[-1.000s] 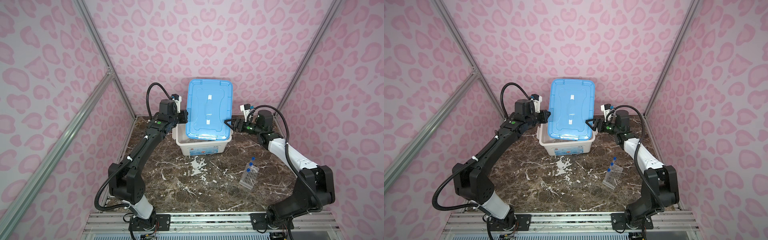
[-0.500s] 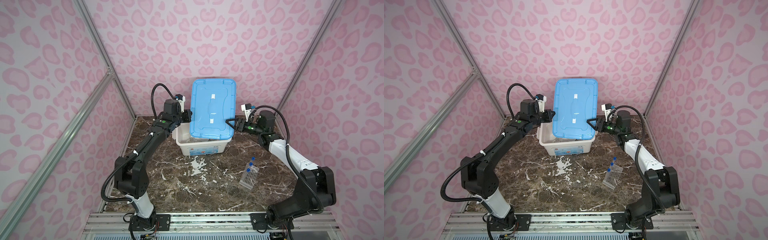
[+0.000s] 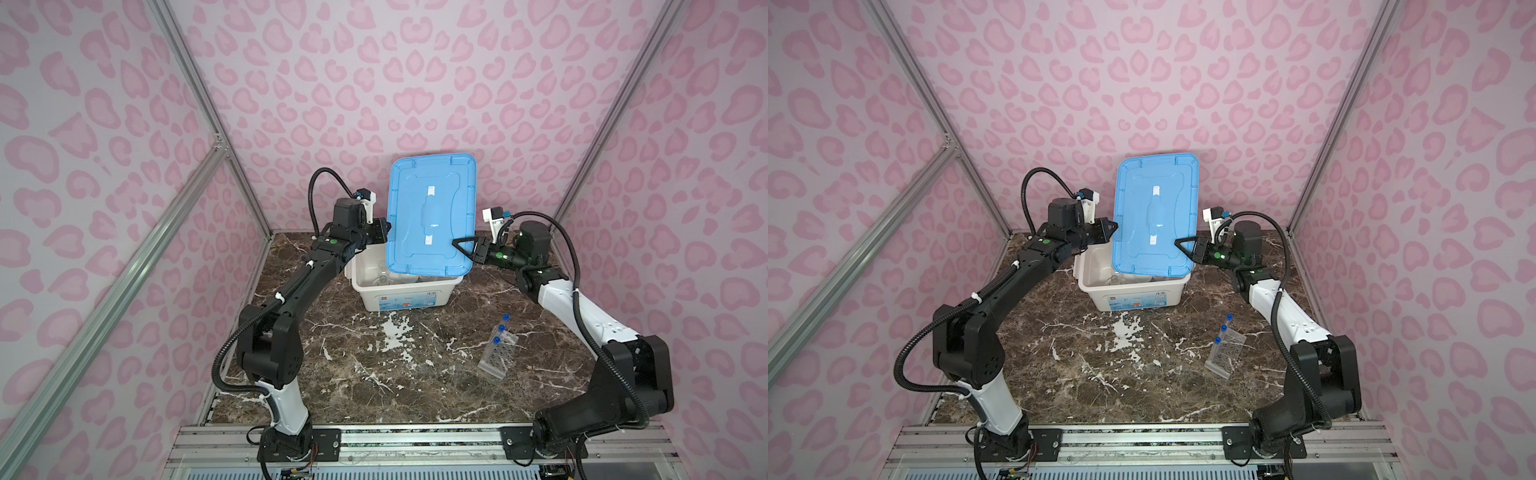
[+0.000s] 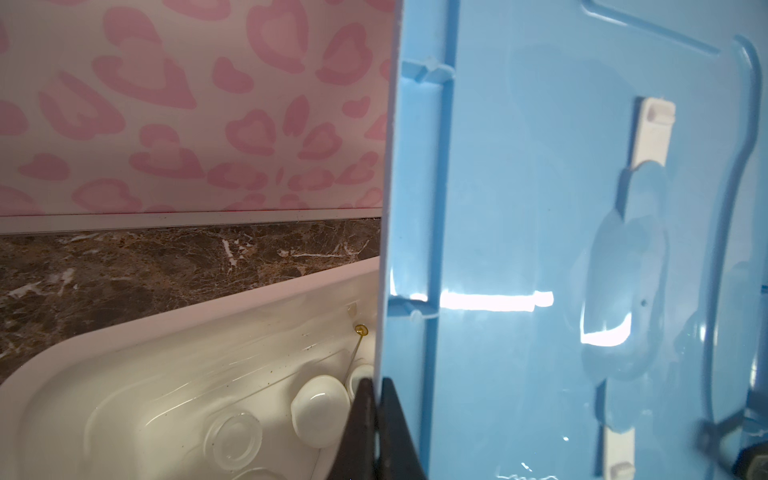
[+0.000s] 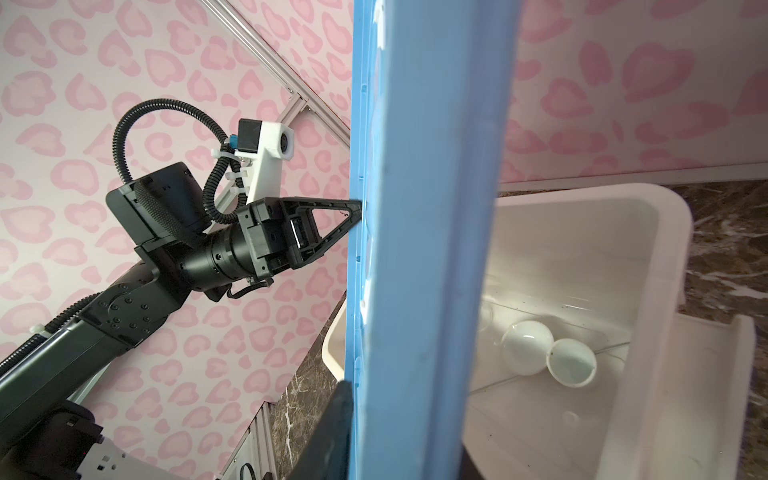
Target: Organize the chemistry lab equipment
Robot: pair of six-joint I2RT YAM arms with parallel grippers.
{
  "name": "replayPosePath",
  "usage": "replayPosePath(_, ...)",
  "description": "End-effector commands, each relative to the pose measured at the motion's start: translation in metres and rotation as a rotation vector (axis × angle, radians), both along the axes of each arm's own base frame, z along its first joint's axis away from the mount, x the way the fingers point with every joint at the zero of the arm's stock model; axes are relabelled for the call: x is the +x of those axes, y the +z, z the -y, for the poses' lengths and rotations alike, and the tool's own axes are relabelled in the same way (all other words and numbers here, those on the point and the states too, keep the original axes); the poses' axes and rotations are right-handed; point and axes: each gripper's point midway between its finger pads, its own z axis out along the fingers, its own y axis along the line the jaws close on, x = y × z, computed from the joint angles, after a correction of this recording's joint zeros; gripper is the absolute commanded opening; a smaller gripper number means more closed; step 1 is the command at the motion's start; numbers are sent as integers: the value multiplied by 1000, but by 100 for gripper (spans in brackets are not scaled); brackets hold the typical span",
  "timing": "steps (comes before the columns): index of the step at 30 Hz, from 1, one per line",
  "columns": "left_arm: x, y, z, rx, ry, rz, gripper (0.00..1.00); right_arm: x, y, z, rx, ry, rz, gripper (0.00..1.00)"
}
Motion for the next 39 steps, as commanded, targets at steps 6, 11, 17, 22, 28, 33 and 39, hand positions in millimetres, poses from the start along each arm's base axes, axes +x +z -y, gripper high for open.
replayPosePath(6,6,13,6,-51,-6,34,11,2,6,3,-35,-25,30,16)
replayPosePath(11,6,9,6,-52,-3,21,22,2,8,4,-44,-33,37,9)
replayPosePath(17,6,13,-7,-16,60,27,59,4,13,7,-61,-49,46,8)
replayPosePath(22,1,28,-25,20,124,66,83,9,14,20,-211,-142,81,7)
replayPosePath(28,-10,56,-36,-17,119,111,97,12,17,33,-534,-255,178,7)
replayPosePath(33,-21,89,-35,-105,28,153,100,14,36,36,-682,-366,338,7)
replayPosePath(39,-27,120,-39,-288,-86,153,98,11,55,29,-888,-437,508,6)
